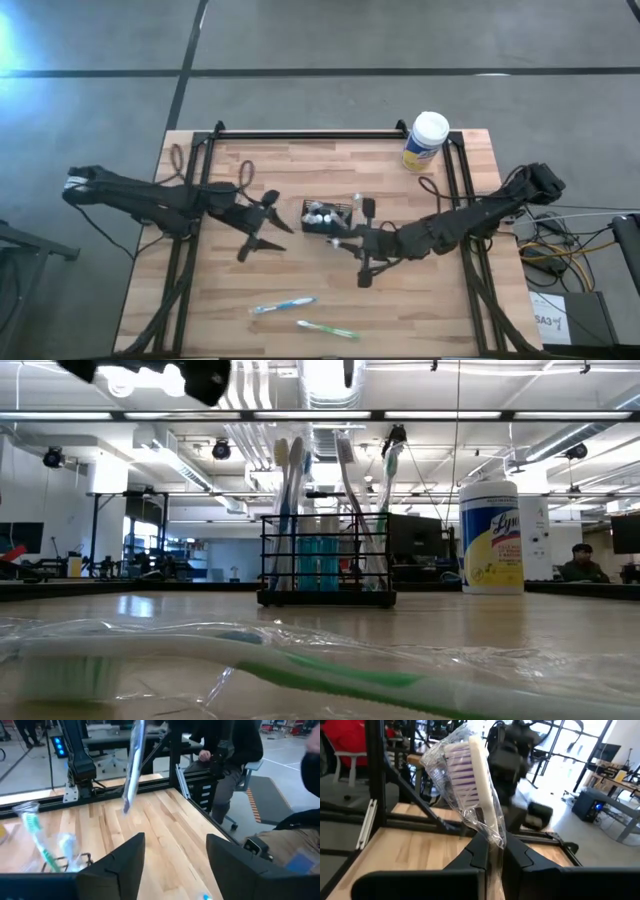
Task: Pick & Place toothbrushing station
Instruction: Put the violet toothbrush into the wire organizer
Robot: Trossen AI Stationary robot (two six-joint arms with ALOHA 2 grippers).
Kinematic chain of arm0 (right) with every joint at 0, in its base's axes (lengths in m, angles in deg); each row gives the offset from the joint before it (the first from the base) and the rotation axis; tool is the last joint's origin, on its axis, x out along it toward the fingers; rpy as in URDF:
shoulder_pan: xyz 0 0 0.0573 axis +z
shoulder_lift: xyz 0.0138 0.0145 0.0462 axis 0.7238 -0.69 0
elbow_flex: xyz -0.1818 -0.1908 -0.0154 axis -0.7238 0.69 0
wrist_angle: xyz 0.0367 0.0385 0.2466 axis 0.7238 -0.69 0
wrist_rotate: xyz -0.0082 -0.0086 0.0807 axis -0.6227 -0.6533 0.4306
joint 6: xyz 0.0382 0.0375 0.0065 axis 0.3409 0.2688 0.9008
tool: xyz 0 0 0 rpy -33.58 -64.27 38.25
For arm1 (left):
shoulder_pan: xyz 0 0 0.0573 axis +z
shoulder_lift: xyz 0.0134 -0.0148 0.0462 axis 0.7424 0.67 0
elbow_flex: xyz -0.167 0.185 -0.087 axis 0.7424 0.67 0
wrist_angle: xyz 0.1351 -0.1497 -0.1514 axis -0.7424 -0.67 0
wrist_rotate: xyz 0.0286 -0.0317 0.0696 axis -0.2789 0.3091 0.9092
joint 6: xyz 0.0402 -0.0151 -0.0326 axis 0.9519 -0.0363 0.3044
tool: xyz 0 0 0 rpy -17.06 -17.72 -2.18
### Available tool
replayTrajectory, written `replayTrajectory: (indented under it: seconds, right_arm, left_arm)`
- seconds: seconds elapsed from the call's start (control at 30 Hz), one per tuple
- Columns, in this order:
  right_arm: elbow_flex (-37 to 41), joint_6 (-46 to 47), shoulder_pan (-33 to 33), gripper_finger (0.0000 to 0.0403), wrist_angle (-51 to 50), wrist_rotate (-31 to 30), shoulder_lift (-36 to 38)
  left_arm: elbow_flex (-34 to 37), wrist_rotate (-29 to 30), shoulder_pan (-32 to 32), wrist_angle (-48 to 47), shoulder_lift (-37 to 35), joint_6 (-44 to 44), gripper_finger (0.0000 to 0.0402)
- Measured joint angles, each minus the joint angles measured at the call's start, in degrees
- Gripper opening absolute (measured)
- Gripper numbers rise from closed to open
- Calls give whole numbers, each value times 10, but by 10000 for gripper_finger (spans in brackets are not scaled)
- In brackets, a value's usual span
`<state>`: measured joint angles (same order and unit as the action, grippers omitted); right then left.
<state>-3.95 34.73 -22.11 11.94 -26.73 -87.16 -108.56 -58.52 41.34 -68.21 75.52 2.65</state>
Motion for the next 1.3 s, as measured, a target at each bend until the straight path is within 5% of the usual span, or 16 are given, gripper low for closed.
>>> replayTrajectory:
  seconds: [0.13, 0.37, 0.73, 1.3]
  right_arm:
    - [73, 17, -2, 14, 46, 0, 37]
    - [212, 25, -16, 14, 149, -42, 93]
    - [309, 16, -63, 14, 306, -75, 66]
    - [317, 50, -96, 13, 393, -78, -55]
  left_arm:
    - [59, 6, 0, 1, -96, 9, 169]
    - [165, 36, 1, 10, -259, -2, 13]
    - [271, 36, 0, 52, -359, -5, 4]
    - [278, 40, 1, 54, -363, -16, 5]
